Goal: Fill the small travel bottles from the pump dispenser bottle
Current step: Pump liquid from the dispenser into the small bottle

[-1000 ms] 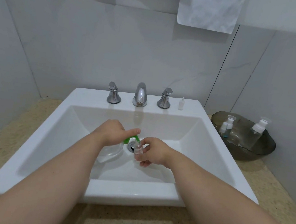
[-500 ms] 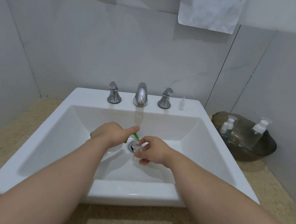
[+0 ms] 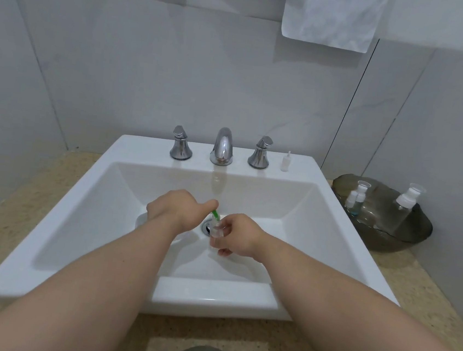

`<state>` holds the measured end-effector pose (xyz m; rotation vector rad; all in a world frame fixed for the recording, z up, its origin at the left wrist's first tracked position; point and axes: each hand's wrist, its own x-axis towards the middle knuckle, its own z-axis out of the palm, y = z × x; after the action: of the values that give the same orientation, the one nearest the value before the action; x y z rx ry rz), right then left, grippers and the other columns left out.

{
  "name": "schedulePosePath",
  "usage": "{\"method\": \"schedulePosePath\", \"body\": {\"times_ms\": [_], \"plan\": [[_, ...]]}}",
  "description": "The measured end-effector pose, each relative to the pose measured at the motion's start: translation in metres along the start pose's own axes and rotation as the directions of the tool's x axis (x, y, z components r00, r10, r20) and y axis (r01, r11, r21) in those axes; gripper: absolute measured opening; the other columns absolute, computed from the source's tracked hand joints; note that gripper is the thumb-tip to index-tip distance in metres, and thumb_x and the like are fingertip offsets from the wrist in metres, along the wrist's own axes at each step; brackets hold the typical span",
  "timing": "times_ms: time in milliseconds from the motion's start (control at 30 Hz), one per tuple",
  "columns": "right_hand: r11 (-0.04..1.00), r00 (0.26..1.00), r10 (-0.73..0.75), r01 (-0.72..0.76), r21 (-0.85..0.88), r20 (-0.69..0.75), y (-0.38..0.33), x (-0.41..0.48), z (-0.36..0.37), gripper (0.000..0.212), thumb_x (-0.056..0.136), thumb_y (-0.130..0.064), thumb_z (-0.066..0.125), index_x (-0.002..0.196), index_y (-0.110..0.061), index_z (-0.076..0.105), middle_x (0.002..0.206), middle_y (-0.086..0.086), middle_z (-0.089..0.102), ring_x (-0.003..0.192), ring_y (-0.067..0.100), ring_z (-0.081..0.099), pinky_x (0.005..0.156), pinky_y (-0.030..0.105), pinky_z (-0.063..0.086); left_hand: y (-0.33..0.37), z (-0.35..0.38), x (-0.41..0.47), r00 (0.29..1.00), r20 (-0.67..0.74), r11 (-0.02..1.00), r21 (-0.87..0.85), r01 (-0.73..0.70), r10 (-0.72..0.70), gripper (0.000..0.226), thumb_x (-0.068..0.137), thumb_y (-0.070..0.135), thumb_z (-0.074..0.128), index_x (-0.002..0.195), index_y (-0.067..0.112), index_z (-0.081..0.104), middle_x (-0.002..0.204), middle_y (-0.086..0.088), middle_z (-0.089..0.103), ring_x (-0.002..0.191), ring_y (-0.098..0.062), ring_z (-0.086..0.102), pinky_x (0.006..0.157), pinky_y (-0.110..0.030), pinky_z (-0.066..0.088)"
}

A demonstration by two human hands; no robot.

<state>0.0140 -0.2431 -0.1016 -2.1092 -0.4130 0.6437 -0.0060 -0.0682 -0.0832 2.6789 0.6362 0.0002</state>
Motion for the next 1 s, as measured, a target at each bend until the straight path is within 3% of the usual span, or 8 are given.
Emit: {"method": "schedulePosePath", "body": {"times_ms": [200, 300, 433, 633, 800, 1000], "plan": [[0.998, 1.0, -0.004, 0.004, -0.056, -0.008, -0.003, -0.001, 0.002, 0.018, 0.083, 0.007, 0.072, 0.093, -0.006, 0.066, 0.08, 0.004, 0.062, 0.069, 0.021, 0.062, 0.074, 0.032, 0.059, -0.004, -0.002, -0.001, 1.0, -0.017, 1.0, -0.024, -0.018, 0.017, 0.068, 0.074, 0.078, 0.04, 0.079, 0.021, 0.077, 0.082, 0.004, 0.072, 0.078, -0.019, 0.065, 0.071, -0.032, 0.047], [0.996, 1.0, -0.009, 0.008, -0.092, -0.014, -0.003, 0.001, 0.003, 0.019, 0.082, 0.005, 0.072, 0.099, -0.002, 0.069, 0.083, 0.006, 0.063, 0.071, 0.021, 0.062, 0.074, 0.031, 0.058, -0.005, -0.003, -0.001, 1.0, -0.007, 0.999, -0.032, -0.03, 0.03, 0.067, 0.076, 0.077, 0.042, 0.079, 0.02, 0.077, 0.081, 0.004, 0.072, 0.078, -0.019, 0.065, 0.07, -0.032, 0.047], [0.992, 0.999, -0.024, 0.02, -0.128, -0.024, -0.004, 0.001, 0.004, 0.017, 0.083, 0.001, 0.075, 0.082, -0.013, 0.064, 0.077, 0.003, 0.064, 0.067, 0.018, 0.062, 0.068, 0.023, 0.055, -0.005, -0.008, -0.001, 1.0, 0.0, 0.997, -0.066, -0.027, 0.027, 0.055, 0.086, 0.066, 0.05, 0.071, 0.02, 0.077, 0.078, 0.004, 0.07, 0.076, -0.019, 0.063, 0.068, -0.031, 0.043], [0.992, 0.999, -0.038, 0.033, -0.124, -0.036, -0.005, 0.0, 0.003, 0.018, 0.085, -0.001, 0.076, 0.083, -0.014, 0.063, 0.067, -0.003, 0.061, 0.062, 0.017, 0.062, 0.065, 0.021, 0.053, -0.005, -0.01, 0.001, 0.999, 0.018, 0.996, -0.082, -0.04, 0.041, 0.052, 0.087, 0.062, 0.05, 0.067, 0.021, 0.076, 0.077, 0.004, 0.071, 0.078, -0.019, 0.063, 0.068, -0.032, 0.043], [0.995, 0.999, -0.039, 0.037, -0.096, -0.014, -0.005, 0.001, 0.004, 0.017, 0.086, -0.001, 0.077, 0.084, -0.012, 0.065, 0.07, -0.001, 0.062, 0.068, 0.021, 0.066, 0.076, 0.03, 0.058, -0.006, -0.01, 0.001, 0.999, 0.019, 0.996, -0.074, -0.044, 0.046, 0.049, 0.088, 0.058, 0.05, 0.069, 0.022, 0.076, 0.081, 0.003, 0.072, 0.08, -0.02, 0.064, 0.07, -0.031, 0.045], [0.996, 0.999, -0.043, 0.044, -0.081, 0.009, -0.005, 0.001, 0.005, 0.022, 0.086, 0.0, 0.076, 0.08, -0.015, 0.061, 0.07, 0.0, 0.061, 0.069, 0.024, 0.066, 0.079, 0.035, 0.061, -0.004, -0.01, 0.003, 0.997, 0.032, 0.996, -0.056, -0.062, 0.064, 0.048, 0.09, 0.057, 0.05, 0.069, 0.022, 0.076, 0.079, 0.004, 0.073, 0.078, -0.02, 0.063, 0.071, -0.031, 0.044]]}}
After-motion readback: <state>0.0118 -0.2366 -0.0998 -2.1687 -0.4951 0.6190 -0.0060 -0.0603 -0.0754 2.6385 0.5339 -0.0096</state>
